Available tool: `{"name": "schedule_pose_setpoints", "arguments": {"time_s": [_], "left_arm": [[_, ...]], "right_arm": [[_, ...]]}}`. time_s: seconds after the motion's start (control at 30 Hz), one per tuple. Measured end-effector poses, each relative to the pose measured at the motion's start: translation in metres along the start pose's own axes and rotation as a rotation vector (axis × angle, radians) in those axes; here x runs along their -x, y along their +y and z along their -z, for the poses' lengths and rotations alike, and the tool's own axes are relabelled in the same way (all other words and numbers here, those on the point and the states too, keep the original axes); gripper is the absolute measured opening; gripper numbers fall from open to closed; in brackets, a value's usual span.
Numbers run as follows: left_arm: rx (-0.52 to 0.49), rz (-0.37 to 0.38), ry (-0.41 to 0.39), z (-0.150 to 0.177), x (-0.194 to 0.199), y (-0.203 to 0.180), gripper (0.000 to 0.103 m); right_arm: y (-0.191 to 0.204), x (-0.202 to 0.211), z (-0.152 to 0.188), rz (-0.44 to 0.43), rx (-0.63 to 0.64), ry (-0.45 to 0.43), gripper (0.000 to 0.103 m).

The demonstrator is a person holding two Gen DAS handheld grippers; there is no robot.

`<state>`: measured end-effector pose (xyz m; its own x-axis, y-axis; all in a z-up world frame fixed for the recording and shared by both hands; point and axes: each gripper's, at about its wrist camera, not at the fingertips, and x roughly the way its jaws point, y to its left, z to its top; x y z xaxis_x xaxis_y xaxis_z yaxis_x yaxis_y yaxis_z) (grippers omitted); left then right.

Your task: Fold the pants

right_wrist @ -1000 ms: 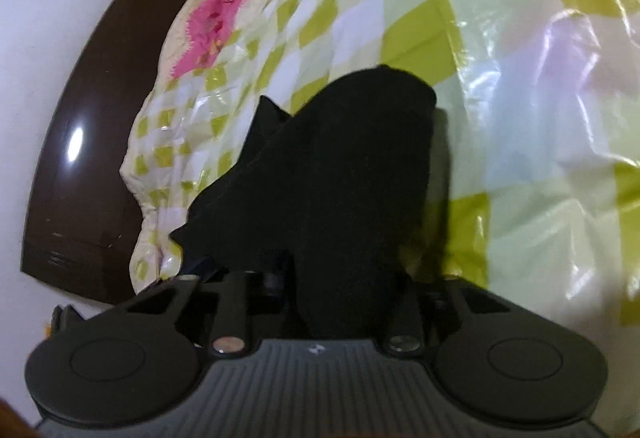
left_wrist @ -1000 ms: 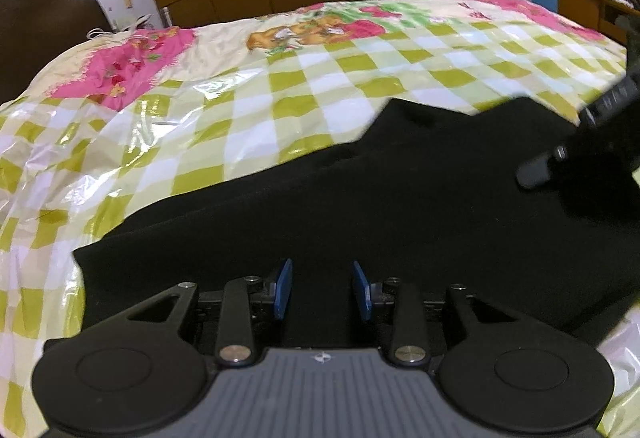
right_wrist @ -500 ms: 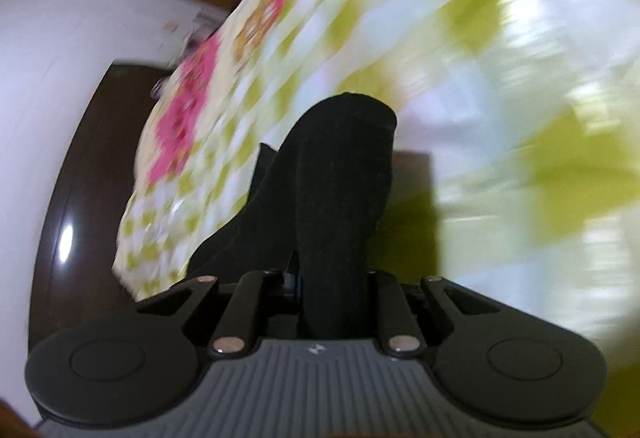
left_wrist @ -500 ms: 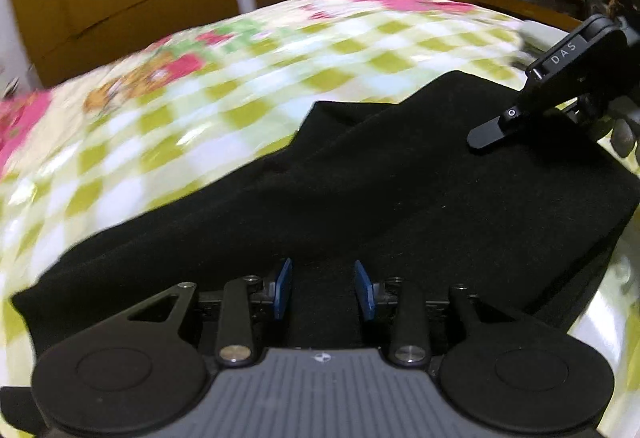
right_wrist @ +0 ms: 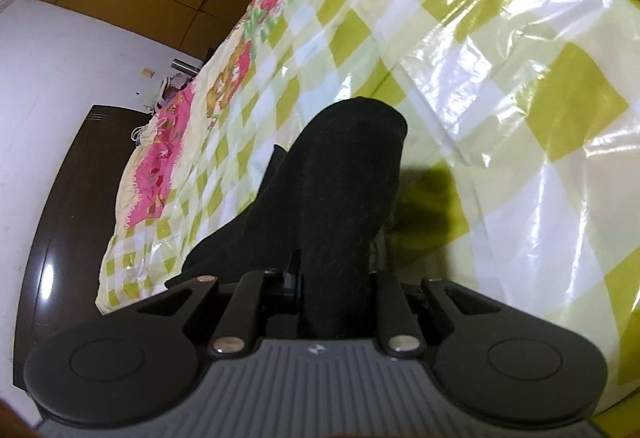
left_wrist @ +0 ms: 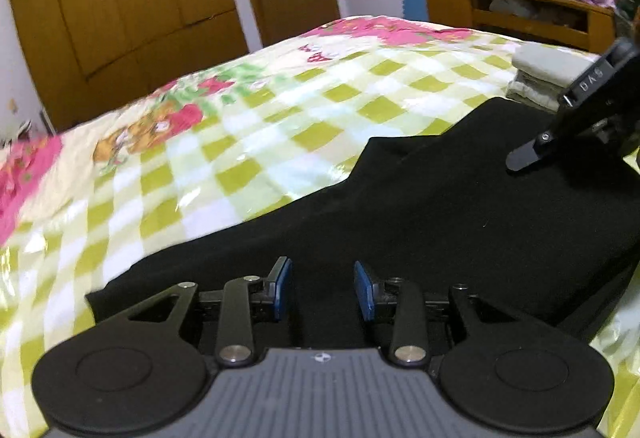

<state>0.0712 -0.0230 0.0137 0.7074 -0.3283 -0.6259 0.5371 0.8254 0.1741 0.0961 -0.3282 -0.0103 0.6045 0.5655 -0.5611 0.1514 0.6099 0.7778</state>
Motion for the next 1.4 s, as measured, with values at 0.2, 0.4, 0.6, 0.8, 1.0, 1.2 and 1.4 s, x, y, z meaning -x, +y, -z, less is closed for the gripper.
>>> {"name": "schedule_pose_setpoints", "arguments": {"time_s": [0.2,0.4,0.6,0.8,1.0,1.2,1.4], "left_arm": [[-0.02,0.008,0.048,0.016,-0.018,-0.012,0.047],[0.024,-0.072,-0.018,0.024,0.015,0.021,0.047],[0.138,-0.092,0.022,0.055,0.012,0.056,0.047],[0.191,-0.029,-0.025,0.063,0.013,0.057,0.047],[0.285,0.025,-0.079,0.068,0.027,0.073,0.047],[0.426,0.009,-0.121,0.085,0.068,0.103,0.047],[0.544,0.014,-0.095,0.107,0.103,0.125,0.048]], "right_arm": [[0.018,0.004,-0.004,0.009,0.019,0.008,0.017],[0.066,0.007,-0.011,0.068,0.101,0.012,0.017],[0.12,-0.008,-0.012,0.119,0.168,0.023,0.017],[0.177,-0.041,0.002,0.174,0.248,0.043,0.019],[0.218,-0.106,0.021,0.172,0.289,0.105,0.019],[0.234,-0.164,0.052,0.161,0.305,0.231,0.034],[0.234,-0.157,0.052,0.088,0.33,0.253,0.043]]}}
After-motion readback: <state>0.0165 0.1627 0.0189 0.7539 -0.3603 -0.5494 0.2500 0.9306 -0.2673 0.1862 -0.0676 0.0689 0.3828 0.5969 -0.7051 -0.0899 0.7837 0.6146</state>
